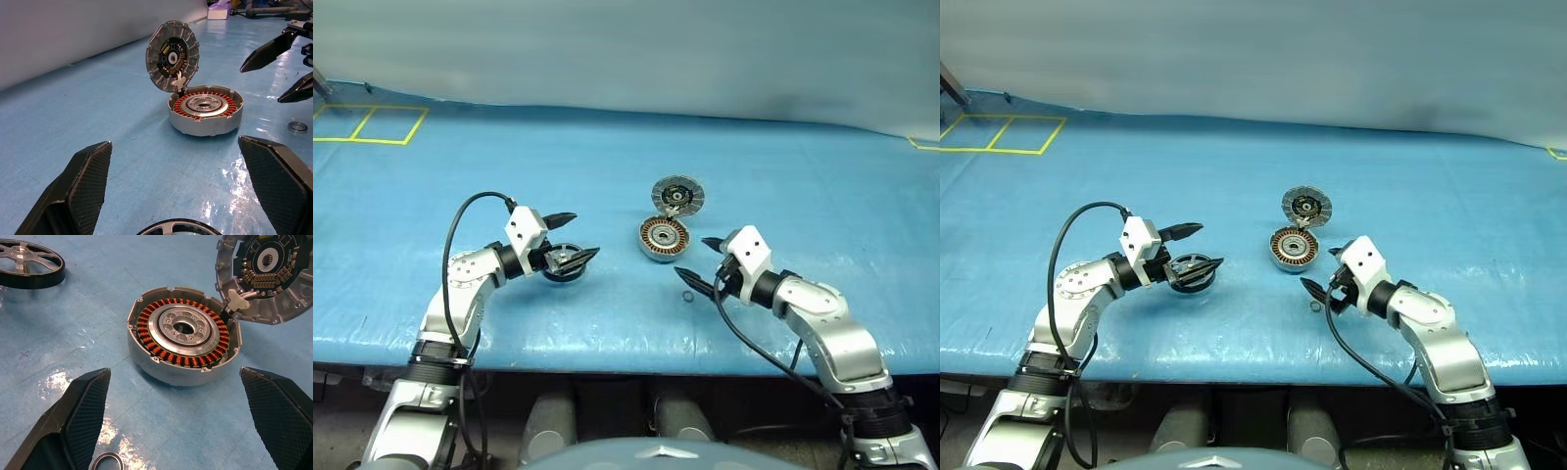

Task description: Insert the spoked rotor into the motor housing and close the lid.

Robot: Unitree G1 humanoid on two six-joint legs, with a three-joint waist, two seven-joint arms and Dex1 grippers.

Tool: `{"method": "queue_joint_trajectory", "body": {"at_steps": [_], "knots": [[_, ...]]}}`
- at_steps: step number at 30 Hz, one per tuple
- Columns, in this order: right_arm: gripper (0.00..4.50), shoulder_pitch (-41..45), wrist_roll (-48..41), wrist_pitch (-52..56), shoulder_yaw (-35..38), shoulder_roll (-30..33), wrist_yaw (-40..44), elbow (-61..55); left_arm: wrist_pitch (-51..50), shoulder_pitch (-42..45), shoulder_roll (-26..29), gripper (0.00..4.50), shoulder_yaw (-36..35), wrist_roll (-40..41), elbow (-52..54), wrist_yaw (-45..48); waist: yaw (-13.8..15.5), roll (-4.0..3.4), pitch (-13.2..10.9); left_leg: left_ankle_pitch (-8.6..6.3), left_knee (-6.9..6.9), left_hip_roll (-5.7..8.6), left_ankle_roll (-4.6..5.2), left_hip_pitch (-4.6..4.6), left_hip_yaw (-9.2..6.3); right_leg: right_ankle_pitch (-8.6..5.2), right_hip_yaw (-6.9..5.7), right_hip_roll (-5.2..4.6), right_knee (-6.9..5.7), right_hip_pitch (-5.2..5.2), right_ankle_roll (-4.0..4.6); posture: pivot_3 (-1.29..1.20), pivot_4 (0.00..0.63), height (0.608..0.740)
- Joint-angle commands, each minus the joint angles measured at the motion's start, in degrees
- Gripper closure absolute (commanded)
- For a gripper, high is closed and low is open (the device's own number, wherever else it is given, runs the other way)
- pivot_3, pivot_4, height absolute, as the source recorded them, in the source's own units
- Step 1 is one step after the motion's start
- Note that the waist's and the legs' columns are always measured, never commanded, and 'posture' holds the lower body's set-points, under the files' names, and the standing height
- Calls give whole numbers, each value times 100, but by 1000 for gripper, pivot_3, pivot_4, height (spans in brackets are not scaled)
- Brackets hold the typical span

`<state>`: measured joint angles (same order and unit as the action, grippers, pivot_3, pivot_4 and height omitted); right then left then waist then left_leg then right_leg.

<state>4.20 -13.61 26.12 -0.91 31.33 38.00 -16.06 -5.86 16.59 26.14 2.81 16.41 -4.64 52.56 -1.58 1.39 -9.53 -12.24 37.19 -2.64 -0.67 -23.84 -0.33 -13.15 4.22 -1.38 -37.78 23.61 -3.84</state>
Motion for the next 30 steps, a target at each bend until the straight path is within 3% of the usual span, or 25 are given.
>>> {"method": "queue_joint_trajectory", "body": {"at_steps": [1,30], "knots": [[38,75,-14,-109,105,38,-15,-117,35,51,31,0,-68,33,31,12,1,0,0,0,0,0,0,0,0,0,0,0,0,0,0,0,150,740],[38,244,36,28,-69,399,243,-179,-14,26,-22,0,47,-31,10,90,-4,0,0,0,0,0,0,0,0,0,0,0,0,0,0,0,150,740]]}}
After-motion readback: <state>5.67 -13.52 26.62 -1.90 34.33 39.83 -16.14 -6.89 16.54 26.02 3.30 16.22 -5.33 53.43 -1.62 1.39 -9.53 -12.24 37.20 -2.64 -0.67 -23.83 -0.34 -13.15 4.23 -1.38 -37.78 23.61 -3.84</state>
